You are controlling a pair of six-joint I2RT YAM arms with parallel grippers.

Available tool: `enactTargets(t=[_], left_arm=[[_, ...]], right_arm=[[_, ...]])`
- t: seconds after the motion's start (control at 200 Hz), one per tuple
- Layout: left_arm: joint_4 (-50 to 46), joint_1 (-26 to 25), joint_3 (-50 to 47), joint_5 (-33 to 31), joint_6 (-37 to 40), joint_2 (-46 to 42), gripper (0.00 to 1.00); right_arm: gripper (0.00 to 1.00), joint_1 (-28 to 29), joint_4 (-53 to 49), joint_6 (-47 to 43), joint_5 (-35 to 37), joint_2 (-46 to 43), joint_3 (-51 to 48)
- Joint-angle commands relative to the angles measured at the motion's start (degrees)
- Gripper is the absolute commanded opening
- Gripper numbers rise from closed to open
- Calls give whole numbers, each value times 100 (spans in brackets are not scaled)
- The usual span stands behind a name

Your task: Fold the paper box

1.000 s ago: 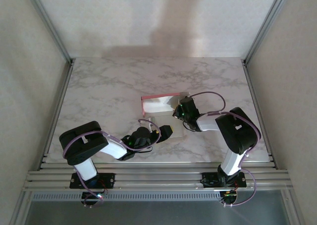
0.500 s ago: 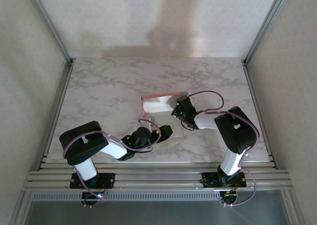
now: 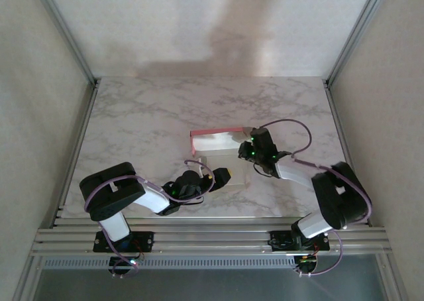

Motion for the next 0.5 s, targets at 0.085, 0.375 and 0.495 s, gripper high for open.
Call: enactTargets(t=[0.085, 0.375, 0.495], left_arm=[[-378, -19, -110, -107, -73, 92, 99], [-573, -11, -10, -81, 80, 38, 99], [-611, -13, -13, -72, 112, -5, 100]], right_arm=[[26, -263, -1399, -1130, -472, -1264, -70], [48, -986, -3163, -2304, -926, -1704, 1026], [58, -1336, -3473, -2680, -1439, -1306, 1544]])
